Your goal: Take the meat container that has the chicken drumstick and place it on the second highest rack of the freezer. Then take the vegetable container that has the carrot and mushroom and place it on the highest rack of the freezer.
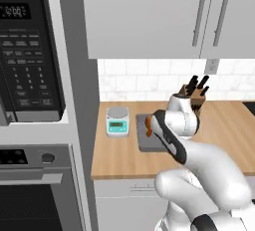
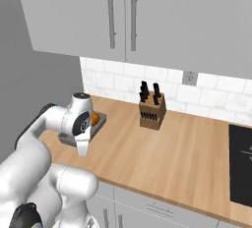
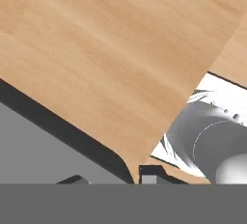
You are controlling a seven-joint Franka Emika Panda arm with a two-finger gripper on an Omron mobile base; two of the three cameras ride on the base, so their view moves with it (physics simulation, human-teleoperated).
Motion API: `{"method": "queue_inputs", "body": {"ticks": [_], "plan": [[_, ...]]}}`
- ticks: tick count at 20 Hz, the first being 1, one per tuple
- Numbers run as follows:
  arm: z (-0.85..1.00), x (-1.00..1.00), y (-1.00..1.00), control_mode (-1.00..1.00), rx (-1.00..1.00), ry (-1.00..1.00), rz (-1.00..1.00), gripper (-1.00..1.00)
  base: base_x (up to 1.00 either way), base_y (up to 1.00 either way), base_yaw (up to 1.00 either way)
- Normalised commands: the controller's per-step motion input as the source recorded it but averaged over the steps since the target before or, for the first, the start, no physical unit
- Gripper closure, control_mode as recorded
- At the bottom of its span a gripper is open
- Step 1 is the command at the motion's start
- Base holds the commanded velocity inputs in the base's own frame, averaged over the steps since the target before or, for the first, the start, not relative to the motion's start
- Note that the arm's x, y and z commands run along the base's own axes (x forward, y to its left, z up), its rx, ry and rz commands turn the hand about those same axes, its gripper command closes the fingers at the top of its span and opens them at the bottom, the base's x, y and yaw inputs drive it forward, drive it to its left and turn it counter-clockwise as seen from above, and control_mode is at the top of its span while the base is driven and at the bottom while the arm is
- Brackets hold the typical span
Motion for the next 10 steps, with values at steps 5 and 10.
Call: {"method": "queue_inputs", "body": {"ticks": [5,10], "plan": [[0.92,-1.00,0.35,-1.00,0.00,-0.09,0.09,1.00,0.00,0.00,0.00],[0.99,-1.00,0.07,-1.00,0.02,-0.04,0.01,1.00,0.00,0.00,0.00]]}}
